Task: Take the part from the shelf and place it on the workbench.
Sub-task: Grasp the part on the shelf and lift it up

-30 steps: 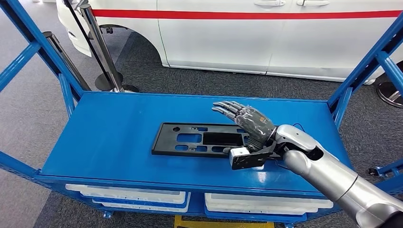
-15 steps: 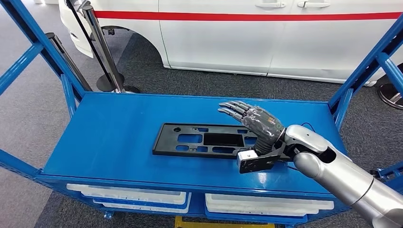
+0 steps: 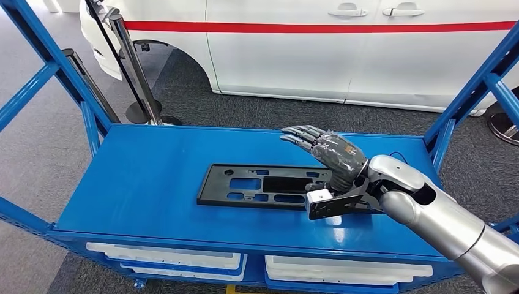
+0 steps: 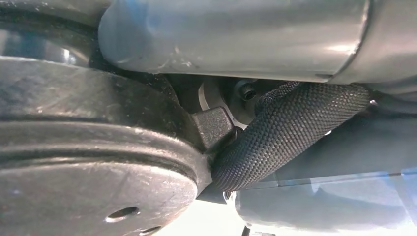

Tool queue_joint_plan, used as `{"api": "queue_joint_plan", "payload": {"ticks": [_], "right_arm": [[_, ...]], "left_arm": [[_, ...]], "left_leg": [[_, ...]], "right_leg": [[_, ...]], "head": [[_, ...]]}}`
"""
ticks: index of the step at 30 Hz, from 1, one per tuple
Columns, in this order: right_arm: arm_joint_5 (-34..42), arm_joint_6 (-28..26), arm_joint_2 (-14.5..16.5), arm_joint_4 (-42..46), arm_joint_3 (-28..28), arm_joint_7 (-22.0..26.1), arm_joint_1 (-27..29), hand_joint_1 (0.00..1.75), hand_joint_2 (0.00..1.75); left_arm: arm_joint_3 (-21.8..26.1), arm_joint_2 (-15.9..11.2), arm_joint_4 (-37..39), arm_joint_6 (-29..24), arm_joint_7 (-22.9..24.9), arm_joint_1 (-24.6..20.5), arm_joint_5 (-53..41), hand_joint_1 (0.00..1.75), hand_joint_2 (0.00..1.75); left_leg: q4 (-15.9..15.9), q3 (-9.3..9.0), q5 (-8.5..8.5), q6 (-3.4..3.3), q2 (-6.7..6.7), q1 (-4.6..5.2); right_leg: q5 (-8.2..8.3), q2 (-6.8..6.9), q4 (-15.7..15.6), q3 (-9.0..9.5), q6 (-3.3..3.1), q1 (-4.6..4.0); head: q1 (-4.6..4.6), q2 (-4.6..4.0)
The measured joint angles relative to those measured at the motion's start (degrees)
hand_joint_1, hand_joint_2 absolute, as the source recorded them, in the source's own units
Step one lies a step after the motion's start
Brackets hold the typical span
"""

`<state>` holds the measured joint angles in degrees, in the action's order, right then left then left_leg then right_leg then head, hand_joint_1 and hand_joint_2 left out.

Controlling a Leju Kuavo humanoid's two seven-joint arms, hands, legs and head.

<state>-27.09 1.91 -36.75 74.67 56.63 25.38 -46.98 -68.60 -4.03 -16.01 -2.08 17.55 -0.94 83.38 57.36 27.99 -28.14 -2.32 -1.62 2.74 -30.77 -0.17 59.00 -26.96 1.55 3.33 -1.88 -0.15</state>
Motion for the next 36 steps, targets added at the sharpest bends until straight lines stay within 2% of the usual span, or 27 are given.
{"api": "queue_joint_plan", "payload": {"ticks": [8,17,21,29,36], "right_arm": [[-0.14,0.52,0.17,0.00,0.06,-0.31,-1.07,0.00,1.75],[-0.32,3.99,0.04,-0.05,1.62,-0.55,-0.68,0.00,1.75],[0.43,4.30,-1.53,0.34,2.71,-1.04,0.13,0.00,0.00],[3.06,1.66,-6.95,5.02,1.77,-2.73,3.12,0.00,0.00],[4.16,0.94,-12.55,11.19,-3.32,-3.67,6.87,0.00,0.00]], "left_arm": [[-0.05,0.23,0.14,-0.04,-0.48,-0.08,-0.05,0.00,0.00],[-0.05,0.25,0.50,-0.12,-1.00,-0.02,0.24,0.00,0.00],[-0.06,0.25,0.51,-0.15,-1.12,0.02,0.26,0.00,0.00],[-0.07,0.25,0.53,-0.23,-1.40,0.16,0.62,0.00,0.00],[-0.05,0.26,0.84,-0.05,-0.68,0.22,1.25,0.00,0.00]], "left_leg": [[-0.01,-0.03,-0.17,-0.06,-0.07,0.13],[-0.02,-0.11,-0.33,-0.15,-0.08,0.29],[-0.02,-0.09,-0.35,-0.19,-0.13,0.35],[-0.02,-0.06,-0.40,-0.27,-0.13,0.44],[-0.02,-0.12,-0.46,-0.35,-0.13,0.46]], "right_leg": [[-0.28,0.05,0.01,0.02,0.16,0.16],[-0.46,0.07,0.01,0.05,0.20,0.30],[-0.47,0.12,0.00,0.04,0.21,0.36],[-0.49,0.13,0.00,0.02,0.23,0.43],[-0.52,0.13,-0.01,0.08,0.27,0.45]], "head": [[-0.01,0.00],[0.00,0.00],[0.00,0.00],[0.00,0.00],[-0.01,0.00]]}}
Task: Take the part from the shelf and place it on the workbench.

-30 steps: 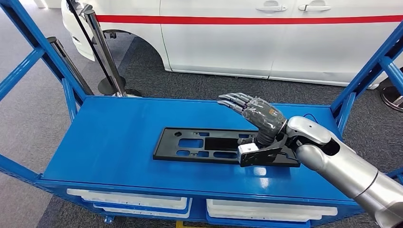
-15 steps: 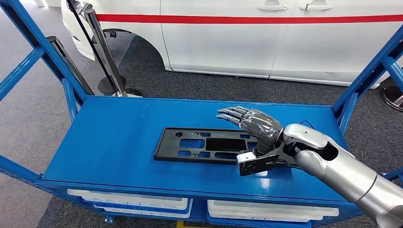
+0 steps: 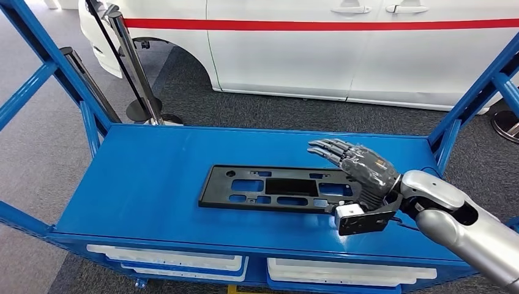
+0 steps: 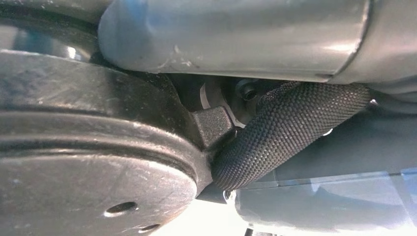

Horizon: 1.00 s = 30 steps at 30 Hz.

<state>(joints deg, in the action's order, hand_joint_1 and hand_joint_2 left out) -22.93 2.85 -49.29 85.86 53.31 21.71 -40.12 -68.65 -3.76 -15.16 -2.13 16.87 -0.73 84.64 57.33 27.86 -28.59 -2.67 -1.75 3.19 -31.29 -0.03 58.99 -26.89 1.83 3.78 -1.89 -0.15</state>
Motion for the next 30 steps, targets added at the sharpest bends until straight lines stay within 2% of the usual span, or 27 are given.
{"api": "queue_joint_plan", "payload": {"ticks": [1,5,10,16,21,30], "right_arm": [[0.30,0.05,-0.74,0.92,-1.08,-0.09,0.76,0.00,0.00],[1.34,1.77,-3.40,4.41,-5.04,-0.21,3.51,0.00,1.75],[0.77,5.07,-5.96,7.61,-7.20,-0.21,6.03,0.00,1.75],[-0.20,5.99,-6.81,8.79,-7.56,-0.24,7.61,0.00,1.75],[-1.95,6.39,-6.30,8.51,-6.78,-0.25,9.30,0.00,1.75],[-3.14,6.28,-3.59,6.41,-3.38,-0.40,10.36,0.00,1.75]], "left_arm": [[0.00,0.01,0.05,0.01,0.08,0.00,0.09,0.00,0.00],[0.00,0.02,0.15,0.01,0.25,-0.03,0.33,0.00,0.00],[0.00,-0.03,0.15,-0.02,0.22,-0.07,0.45,0.00,0.00],[0.00,-0.07,0.15,-0.05,0.12,-0.08,0.50,0.00,0.00],[0.00,-0.17,0.17,-0.08,-0.08,-0.10,0.50,0.00,0.00],[0.00,-0.29,0.56,-0.07,-0.08,-0.22,0.50,0.00,0.00]], "left_leg": [[0.00,-0.01,0.00,0.00,0.00,0.00],[0.00,-0.05,-0.05,-0.01,0.01,0.00],[0.00,-0.14,-0.11,0.00,0.01,0.00],[-0.01,-0.20,-0.14,-0.01,0.01,-0.01],[-0.03,-0.12,-0.14,0.00,-0.01,-0.01],[-0.03,-0.19,-0.16,0.00,-0.04,0.00]], "right_leg": [[0.00,0.01,0.00,0.01,0.00,0.00],[-0.03,-0.01,0.00,0.04,0.01,0.00],[-0.12,-0.01,0.00,0.15,0.06,0.00],[-0.16,0.00,0.00,0.21,0.05,-0.01],[-0.19,0.01,0.00,0.22,0.04,-0.02],[-0.22,0.03,0.00,0.23,0.04,-0.01]], "head": [[-0.01,0.00],[0.01,0.00],[0.01,0.00],[0.01,0.00],[0.01,0.00],[0.01,0.00]]}}
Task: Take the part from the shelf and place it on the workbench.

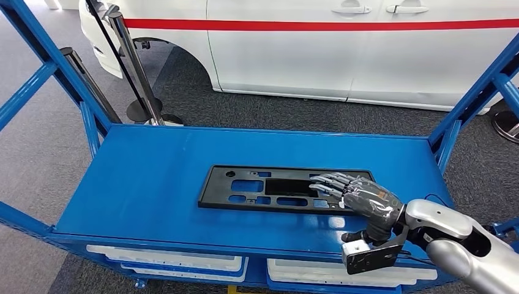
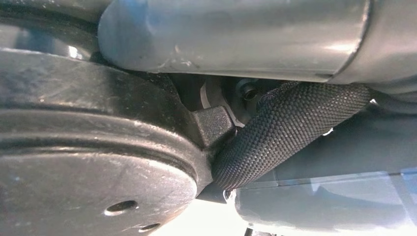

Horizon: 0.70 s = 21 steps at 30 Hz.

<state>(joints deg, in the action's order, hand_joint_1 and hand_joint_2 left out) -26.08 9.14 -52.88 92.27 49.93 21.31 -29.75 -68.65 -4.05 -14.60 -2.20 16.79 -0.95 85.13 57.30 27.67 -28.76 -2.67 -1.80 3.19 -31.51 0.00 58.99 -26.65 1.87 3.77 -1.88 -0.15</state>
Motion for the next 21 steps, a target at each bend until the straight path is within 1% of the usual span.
{"api": "queue_joint_plan", "payload": {"ticks": [7,10,16,18,21], "right_arm": [[-0.01,0.00,1.12,-1.22,1.56,0.00,0.03,0.00,1.75],[-0.39,-0.04,2.69,-2.78,2.47,0.00,0.03,0.00,1.75],[-1.38,-1.06,7.56,-7.44,4.31,0.02,-0.09,0.00,1.75],[-1.44,-1.25,8.19,-8.06,4.51,0.02,-0.15,0.00,1.75],[-1.45,-1.25,8.22,-8.09,4.52,0.02,-0.15,0.00,1.75]], "left_arm": [[0.00,-0.07,0.00,0.03,0.00,0.00,-0.04,0.00,0.00],[0.00,-0.13,0.00,0.07,-0.01,0.00,-0.19,0.00,0.00],[-0.02,-0.20,0.00,0.11,-0.18,0.00,-0.46,0.00,0.00],[-0.02,-0.21,0.00,0.12,-0.20,0.00,-0.48,0.00,0.00],[-0.02,-0.21,0.00,0.12,-0.20,0.00,-0.48,0.00,0.00]], "left_leg": [[0.00,0.00,0.00,0.00,0.00,0.00],[-0.01,0.00,-0.01,0.01,0.01,0.00],[-0.02,-0.09,-0.01,0.01,0.00,-0.01],[-0.02,-0.09,-0.01,0.01,0.00,-0.01],[-0.02,-0.09,-0.01,0.01,0.00,-0.01]], "right_leg": [[-0.02,0.00,0.00,0.01,-0.01,0.00],[-0.02,-0.01,0.00,0.04,-0.02,0.00],[-0.04,0.00,0.01,0.09,-0.03,-0.01],[-0.04,0.00,0.01,0.10,-0.03,-0.01],[-0.04,0.00,0.01,0.10,-0.03,-0.01]], "head": [[0.00,0.00],[0.00,0.00],[0.00,0.00],[0.00,0.00],[0.00,0.00]]}}
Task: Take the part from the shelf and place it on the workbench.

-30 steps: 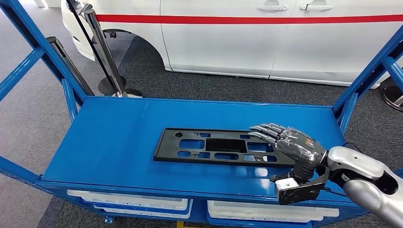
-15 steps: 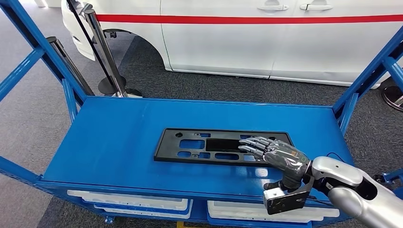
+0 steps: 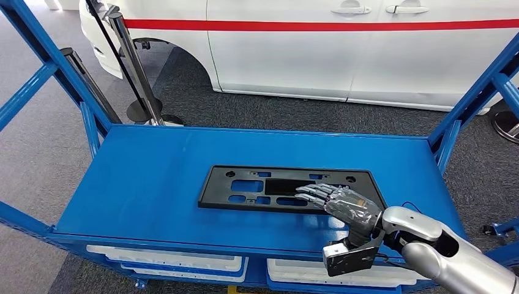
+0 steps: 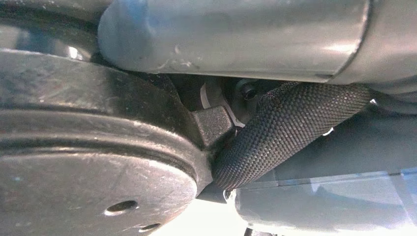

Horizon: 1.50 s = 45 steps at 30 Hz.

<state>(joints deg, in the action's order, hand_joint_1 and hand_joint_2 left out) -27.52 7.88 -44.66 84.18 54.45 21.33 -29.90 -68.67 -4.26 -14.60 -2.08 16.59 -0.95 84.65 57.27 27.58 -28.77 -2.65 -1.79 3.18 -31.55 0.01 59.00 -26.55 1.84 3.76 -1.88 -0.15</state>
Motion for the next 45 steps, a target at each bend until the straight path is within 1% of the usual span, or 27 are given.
{"api": "queue_joint_plan", "payload": {"ticks": [3,5,6,10,11,15,19,20,21,23,24,25,27,45], "right_arm": [[-0.06,-0.11,0.50,-0.45,0.10,-0.01,-0.02,0.00,1.75],[-0.27,-0.59,1.91,-1.85,0.35,-0.03,-0.03,0.00,1.75],[-0.41,-0.92,3.01,-2.92,0.53,-0.08,-0.03,0.00,1.75],[-1.45,-2.71,9.21,-9.03,1.10,-0.50,-0.03,0.00,1.75],[-1.75,-3.22,10.04,-9.87,1.11,-0.73,-0.03,0.00,1.75],[-3.29,-4.96,12.46,-12.55,1.11,-1.60,-0.02,0.00,1.75],[-5.27,-6.11,13.67,-14.42,1.07,-3.10,0.00,0.02,1.75],[-5.71,-6.29,13.85,-14.81,1.01,-3.49,0.02,0.12,1.75],[-6.08,-6.39,13.99,-15.13,0.92,-3.82,0.05,0.42,1.75],[-6.50,-6.56,14.20,-15.64,0.68,-4.22,0.11,1.19,1.75],[-6.66,-6.63,14.29,-15.83,0.54,-4.34,0.13,1.45,1.75],[-6.82,-6.68,14.37,-15.99,0.39,-4.45,0.17,1.52,1.75],[-7.30,-6.70,14.51,-16.24,0.01,-4.71,0.29,1.50,1.75],[-8.35,-6.84,15.36,-16.83,-1.83,-4.96,0.43,1.50,1.75]], "left_arm": [[0.00,0.00,0.00,0.00,0.00,0.00,-0.03,0.00,0.00],[-0.01,-0.01,0.00,0.00,-0.03,0.00,-0.09,0.00,0.00],[-0.02,-0.01,0.00,0.00,-0.05,0.00,-0.11,0.00,0.00],[-0.07,-0.06,0.00,0.04,-0.26,0.03,-0.20,0.00,0.00],[-0.12,-0.07,0.00,0.04,-0.33,0.03,-0.21,0.00,0.00],[-0.50,-0.07,0.00,0.05,-0.62,0.01,-0.22,0.00,0.00],[-0.80,-0.07,-0.01,0.07,-1.01,0.01,-0.20,0.00,0.00],[-0.89,-0.07,-0.01,0.07,-1.09,0.01,-0.18,0.00,0.00],[-0.92,-0.07,-0.02,0.08,-1.14,0.02,-0.16,0.00,0.00],[-0.95,-0.07,-0.02,0.09,-1.18,0.02,-0.15,0.00,0.00],[-0.96,-0.07,-0.02,0.09,-1.18,0.02,-0.14,0.00,0.00],[-0.96,-0.07,-0.02,0.09,-1.19,0.02,-0.13,0.00,0.00],[-0.97,-0.07,-0.02,0.09,-1.25,0.03,-0.09,0.00,0.00],[-0.98,-0.07,-0.02,0.16,-1.52,0.09,0.22,0.00,0.00]], "left_leg": [[0.00,-0.01,0.00,0.00,0.00,0.00],[-0.01,-0.03,0.00,0.00,0.01,0.00],[-0.01,-0.04,0.00,0.00,0.01,0.00],[-0.01,-0.03,0.00,0.00,0.01,0.01],[-0.01,-0.03,0.00,0.00,0.01,0.01],[-0.01,-0.03,0.00,0.00,0.00,0.02],[-0.01,-0.02,0.00,0.00,0.00,0.03],[-0.01,-0.02,0.00,0.00,0.00,0.03],[-0.01,-0.02,0.00,0.00,0.00,0.04],[-0.01,-0.01,0.00,0.00,0.00,0.04],[-0.01,-0.01,0.00,0.00,0.00,0.05],[-0.01,-0.01,0.00,0.00,0.00,0.05],[-0.01,0.00,0.00,0.00,0.00,0.06],[-0.01,-0.03,0.00,0.00,0.01,0.12]], "right_leg": [[0.00,-0.01,0.00,0.01,0.00,0.00],[-0.01,-0.01,0.00,0.01,-0.01,0.00],[-0.01,-0.01,0.01,0.01,-0.01,0.00],[-0.03,-0.01,0.01,0.01,-0.04,0.02],[-0.04,-0.02,0.01,0.01,-0.04,0.02],[-0.04,-0.01,0.01,0.00,-0.04,0.03],[-0.04,-0.01,0.01,0.00,-0.04,0.04],[-0.04,-0.01,0.01,-0.01,-0.04,0.05],[-0.04,-0.01,0.01,-0.01,-0.04,0.05],[-0.04,-0.01,0.01,-0.02,-0.04,0.06],[-0.04,-0.01,0.01,-0.02,-0.04,0.07],[-0.04,-0.01,0.01,-0.03,-0.04,0.08],[-0.04,-0.01,0.01,-0.04,-0.04,0.09],[-0.04,-0.01,0.01,-0.01,-0.04,0.16]], "head": [[0.00,0.00],[0.00,0.00],[0.00,0.00],[-0.01,0.00],[-0.01,0.00],[-0.01,0.00],[-0.01,0.00],[-0.01,0.00],[-0.01,0.00],[-0.01,0.00],[-0.01,0.00],[-0.01,0.00],[0.00,0.00],[0.00,0.00]]}}
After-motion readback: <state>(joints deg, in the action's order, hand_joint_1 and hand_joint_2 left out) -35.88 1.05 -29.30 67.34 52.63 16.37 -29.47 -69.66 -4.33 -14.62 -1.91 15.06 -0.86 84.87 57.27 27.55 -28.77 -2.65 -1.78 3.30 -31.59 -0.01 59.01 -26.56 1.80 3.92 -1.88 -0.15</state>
